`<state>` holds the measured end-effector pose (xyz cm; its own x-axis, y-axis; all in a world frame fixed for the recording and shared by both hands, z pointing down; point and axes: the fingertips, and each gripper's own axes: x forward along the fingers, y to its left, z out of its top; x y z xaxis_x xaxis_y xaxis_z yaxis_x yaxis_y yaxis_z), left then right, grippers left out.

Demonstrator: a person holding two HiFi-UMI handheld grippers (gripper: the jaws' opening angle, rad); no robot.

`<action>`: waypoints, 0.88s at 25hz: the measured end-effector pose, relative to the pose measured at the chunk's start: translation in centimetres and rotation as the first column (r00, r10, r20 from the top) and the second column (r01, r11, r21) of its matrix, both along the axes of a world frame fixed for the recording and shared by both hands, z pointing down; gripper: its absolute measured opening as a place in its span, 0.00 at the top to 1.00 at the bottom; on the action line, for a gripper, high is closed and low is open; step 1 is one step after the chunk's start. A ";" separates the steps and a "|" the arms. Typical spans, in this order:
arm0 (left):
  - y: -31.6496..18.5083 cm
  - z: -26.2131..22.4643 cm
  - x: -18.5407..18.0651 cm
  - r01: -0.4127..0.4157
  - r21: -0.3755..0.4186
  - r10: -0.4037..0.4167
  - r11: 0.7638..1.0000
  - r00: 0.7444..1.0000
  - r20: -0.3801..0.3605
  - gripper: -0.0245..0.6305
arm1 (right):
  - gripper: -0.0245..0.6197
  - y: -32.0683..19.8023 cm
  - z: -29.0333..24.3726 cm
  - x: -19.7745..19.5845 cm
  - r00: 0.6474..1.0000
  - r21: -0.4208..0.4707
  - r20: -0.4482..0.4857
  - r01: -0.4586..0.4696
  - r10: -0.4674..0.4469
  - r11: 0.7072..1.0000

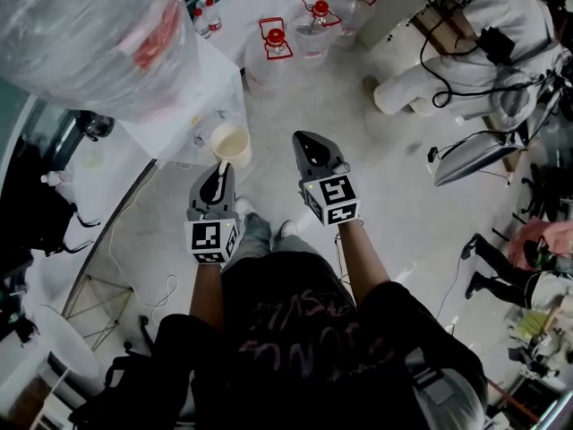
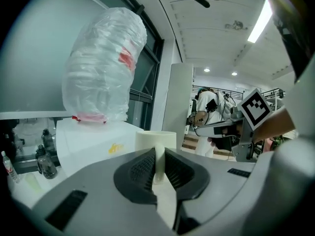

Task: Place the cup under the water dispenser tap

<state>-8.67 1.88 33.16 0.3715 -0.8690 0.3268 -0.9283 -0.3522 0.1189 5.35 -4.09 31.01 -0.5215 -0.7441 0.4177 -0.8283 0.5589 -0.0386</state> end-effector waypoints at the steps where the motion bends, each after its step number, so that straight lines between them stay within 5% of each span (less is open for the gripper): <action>1: -0.2 0.3 0.0 -0.018 -0.002 0.018 1.000 1.000 -0.001 0.89 | 0.94 -0.3 0.2 -0.2 1.000 -0.004 -0.002 -0.008 0.008 1.000; 14: -1.6 3.8 0.1 -0.081 -0.035 0.080 0.996 0.997 -0.022 0.89 | 0.94 -3.4 3.6 -0.7 0.999 -0.046 -0.033 -0.018 0.016 0.999; 22: -2.0 7.2 0.6 0.010 -0.051 -0.012 0.999 0.999 -0.030 0.89 | 0.94 -5.1 6.8 -0.6 0.998 -0.066 -0.027 0.054 -0.056 0.996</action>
